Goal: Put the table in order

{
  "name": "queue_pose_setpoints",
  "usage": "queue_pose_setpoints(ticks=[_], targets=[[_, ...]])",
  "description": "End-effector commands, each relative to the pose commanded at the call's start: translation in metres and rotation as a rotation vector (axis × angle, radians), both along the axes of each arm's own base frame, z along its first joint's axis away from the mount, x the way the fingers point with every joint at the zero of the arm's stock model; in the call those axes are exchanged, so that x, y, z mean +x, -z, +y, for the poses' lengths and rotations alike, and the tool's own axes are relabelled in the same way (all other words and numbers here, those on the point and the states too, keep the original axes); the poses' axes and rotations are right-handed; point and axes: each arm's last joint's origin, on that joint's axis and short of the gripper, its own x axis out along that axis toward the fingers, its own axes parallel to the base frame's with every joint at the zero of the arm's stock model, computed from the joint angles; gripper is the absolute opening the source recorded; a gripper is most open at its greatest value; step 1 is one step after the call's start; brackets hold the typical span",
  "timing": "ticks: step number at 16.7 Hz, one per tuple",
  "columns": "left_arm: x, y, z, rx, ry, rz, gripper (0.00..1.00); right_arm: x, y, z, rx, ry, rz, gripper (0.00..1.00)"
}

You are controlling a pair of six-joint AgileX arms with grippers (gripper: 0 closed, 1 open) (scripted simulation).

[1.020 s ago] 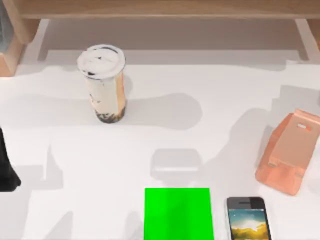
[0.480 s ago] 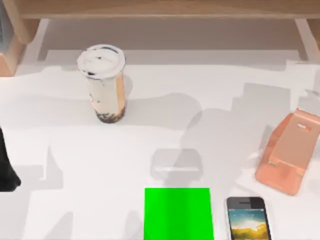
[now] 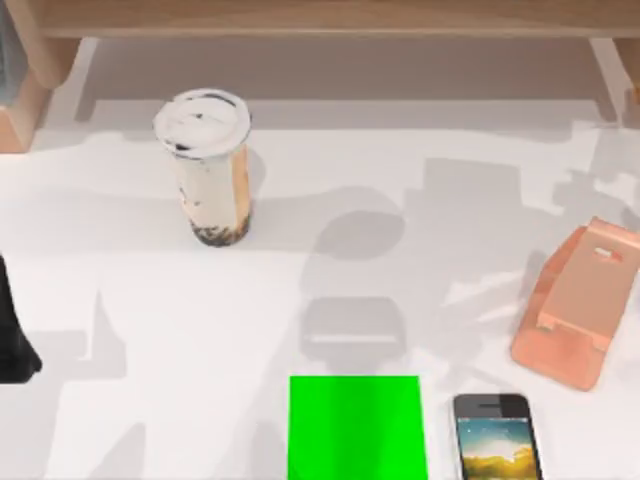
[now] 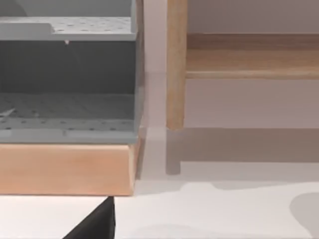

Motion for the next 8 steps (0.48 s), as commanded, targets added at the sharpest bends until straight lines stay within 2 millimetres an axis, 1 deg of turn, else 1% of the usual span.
queue_pose_setpoints(ticks=[2,4,6,8], targets=[[0.0,0.0,0.0,0.0,0.0,0.0,1.0,0.005,-0.005,0.033,-0.005,0.053,-0.042,0.0],[0.0,0.0,0.0,0.0,0.0,0.0,1.0,0.007,-0.011,0.074,0.003,0.13,-0.089,0.0],[0.0,0.0,0.0,0.0,0.0,0.0,1.0,0.002,-0.014,0.12,0.028,0.233,-0.131,0.0],[0.0,0.0,0.0,0.0,0.0,0.0,1.0,-0.008,-0.015,0.167,0.065,0.348,-0.156,0.0]])
